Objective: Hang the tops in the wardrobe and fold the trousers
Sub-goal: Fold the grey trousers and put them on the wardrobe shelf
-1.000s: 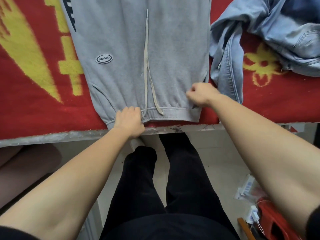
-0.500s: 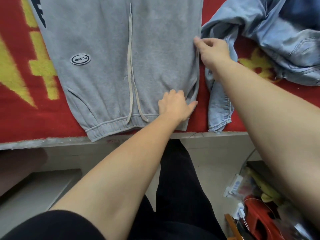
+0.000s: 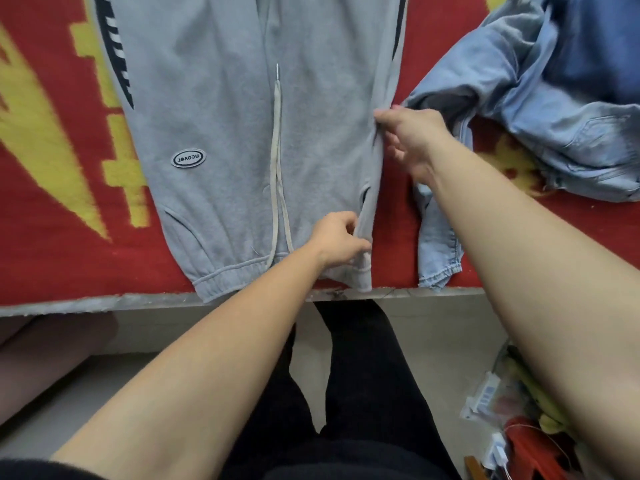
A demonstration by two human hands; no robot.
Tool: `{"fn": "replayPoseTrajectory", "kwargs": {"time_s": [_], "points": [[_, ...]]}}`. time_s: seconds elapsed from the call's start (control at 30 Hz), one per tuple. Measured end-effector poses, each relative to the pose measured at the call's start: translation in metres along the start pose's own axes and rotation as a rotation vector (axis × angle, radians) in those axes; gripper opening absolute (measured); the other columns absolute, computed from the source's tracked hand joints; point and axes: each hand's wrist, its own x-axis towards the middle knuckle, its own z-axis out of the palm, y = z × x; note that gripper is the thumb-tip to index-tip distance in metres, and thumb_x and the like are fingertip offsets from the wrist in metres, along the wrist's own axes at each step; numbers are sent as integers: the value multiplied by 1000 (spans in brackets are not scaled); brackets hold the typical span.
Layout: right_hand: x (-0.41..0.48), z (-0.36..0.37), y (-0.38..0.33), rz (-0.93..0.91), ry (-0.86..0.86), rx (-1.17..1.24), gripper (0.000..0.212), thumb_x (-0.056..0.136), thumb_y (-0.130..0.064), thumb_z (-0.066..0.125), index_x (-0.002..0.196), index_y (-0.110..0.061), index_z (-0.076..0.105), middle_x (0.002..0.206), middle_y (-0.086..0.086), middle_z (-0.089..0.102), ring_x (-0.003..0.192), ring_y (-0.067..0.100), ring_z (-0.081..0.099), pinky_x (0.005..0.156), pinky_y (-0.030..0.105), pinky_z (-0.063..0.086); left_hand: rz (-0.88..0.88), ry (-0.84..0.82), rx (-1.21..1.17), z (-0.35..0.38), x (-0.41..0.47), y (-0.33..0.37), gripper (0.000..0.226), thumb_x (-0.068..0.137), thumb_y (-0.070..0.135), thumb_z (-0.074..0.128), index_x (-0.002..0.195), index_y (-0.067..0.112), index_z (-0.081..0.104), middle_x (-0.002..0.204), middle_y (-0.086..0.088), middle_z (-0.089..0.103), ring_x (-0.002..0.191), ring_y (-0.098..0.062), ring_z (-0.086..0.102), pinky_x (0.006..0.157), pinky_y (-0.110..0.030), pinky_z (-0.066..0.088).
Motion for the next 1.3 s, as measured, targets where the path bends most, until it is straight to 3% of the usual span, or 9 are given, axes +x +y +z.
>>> {"fn": "replayPoseTrajectory", "kwargs": {"time_s": [0.17, 0.4, 0.6, 0.7, 0.87, 0.97, 1.1, 1.2, 1.3], "points": [[-26, 80, -23, -154, -113, 9, 15, 90, -5, 64, 100, -11, 74, 92, 1, 75, 69, 8, 66, 59, 21, 51, -42, -119, -333, -74, -30, -30, 39, 82, -10, 58, 116, 7, 66, 104, -9, 72, 92, -18, 69, 77, -34, 59], [-48, 212, -20, -380, -118, -103, 17, 91, -9, 61, 92, -26, 63, 94, 0, 72, 92, 16, 69, 98, 43, 52, -66, 91, -603, -175, -61, -105, 29, 83, -15, 49, 90, 9, 63, 81, -2, 67, 72, -13, 68, 74, -32, 60], [-66, 300, 5, -473, -195, -376, 21, 90, -16, 62, 110, -22, 68, 95, -9, 69, 98, 15, 68, 98, 41, 52, -142, 78, -537, -220, -79, -175, 25, 87, -7, 51, 102, 7, 65, 83, -8, 71, 61, -11, 67, 63, -28, 57], [-63, 329, 15, -481, -278, -656, 39, 95, -11, 53, 132, -16, 61, 121, 0, 68, 119, 17, 61, 106, 33, 44, -160, 183, -477, -227, -73, -200, 18, 86, -6, 54, 93, 10, 61, 71, -2, 61, 47, -2, 54, 52, -20, 49], [-46, 341, 34, -390, -331, -893, 62, 88, -2, 41, 148, -18, 47, 125, 1, 65, 117, 13, 58, 110, 27, 40, -134, 307, -296, -234, -53, -226, 20, 83, 6, 71, 95, 14, 56, 73, -4, 64, 70, -20, 62, 60, -32, 55], [-48, 334, 36, -423, -201, -856, 49, 91, -7, 44, 135, -23, 61, 116, 2, 65, 98, 12, 58, 100, 24, 43, -100, 381, -111, -236, -48, -231, 30, 77, 19, 72, 102, 19, 54, 69, 4, 64, 64, -17, 59, 66, -33, 51], [-51, 298, 41, -688, 329, -958, 45, 88, -24, 55, 132, -22, 59, 134, 9, 50, 125, 26, 47, 104, 33, 34, -90, 398, -105, -233, -50, -227, 33, 81, 40, 66, 106, 21, 54, 75, 7, 59, 71, -17, 58, 65, -34, 47], [-40, 277, 30, -447, 555, -827, 76, 83, -49, 63, 150, -24, 35, 151, 6, 34, 139, 26, 33, 112, 38, 27, -59, 476, -163, -241, -44, -208, 60, 76, 69, 59, 114, 22, 55, 105, 4, 64, 95, -20, 62, 85, -39, 51], [-26, 260, 19, -131, 466, -660, 98, 80, -70, 61, 155, -19, 24, 155, 8, 31, 145, 28, 26, 115, 45, 23, -22, 494, -177, -262, -28, -176, 61, 82, 63, 64, 121, 17, 52, 123, -3, 62, 111, -23, 59, 90, -30, 45]]}}
